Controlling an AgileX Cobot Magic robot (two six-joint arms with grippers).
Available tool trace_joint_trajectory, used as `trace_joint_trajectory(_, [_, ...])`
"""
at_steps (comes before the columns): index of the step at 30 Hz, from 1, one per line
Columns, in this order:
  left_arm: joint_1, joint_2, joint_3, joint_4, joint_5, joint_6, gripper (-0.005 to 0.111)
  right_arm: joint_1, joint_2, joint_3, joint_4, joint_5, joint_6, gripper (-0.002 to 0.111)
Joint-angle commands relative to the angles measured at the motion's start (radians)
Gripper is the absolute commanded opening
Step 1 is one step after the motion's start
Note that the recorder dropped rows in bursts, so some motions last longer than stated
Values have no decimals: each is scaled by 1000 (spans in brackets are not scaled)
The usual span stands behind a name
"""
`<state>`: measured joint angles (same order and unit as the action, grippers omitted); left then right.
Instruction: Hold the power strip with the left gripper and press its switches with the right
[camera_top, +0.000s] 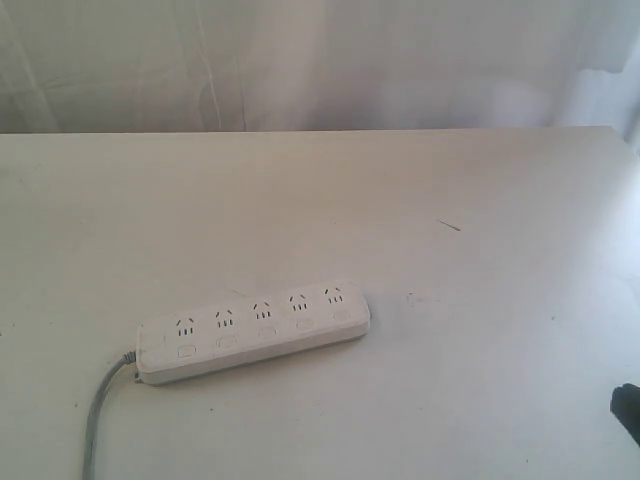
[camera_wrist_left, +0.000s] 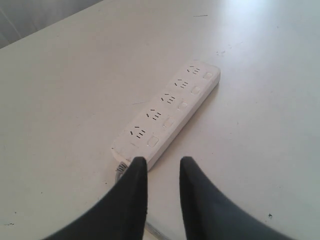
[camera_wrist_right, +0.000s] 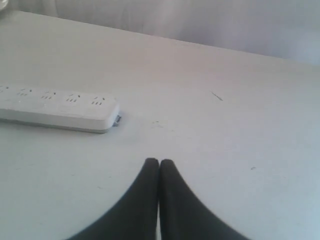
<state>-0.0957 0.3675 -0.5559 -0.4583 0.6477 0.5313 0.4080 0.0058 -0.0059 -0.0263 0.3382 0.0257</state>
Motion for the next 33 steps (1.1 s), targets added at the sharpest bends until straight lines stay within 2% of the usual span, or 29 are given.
trace_joint_trajectory(1, [3, -7, 5, -13, 3, -1, 29, -80, -6, 6, -8, 5, 7, 0])
trace_joint_trajectory(17, [7, -31, 7, 18, -8, -66, 29, -280, -6, 6, -8, 13, 32, 0])
trace_joint_trajectory(27, [219, -255, 42, 101, -37, -76, 29, -323, -6, 6, -8, 13, 49, 0])
trace_joint_trajectory(33, [286, -360, 152, 43, -56, -140, 29, -351, -6, 6, -8, 13, 49, 0])
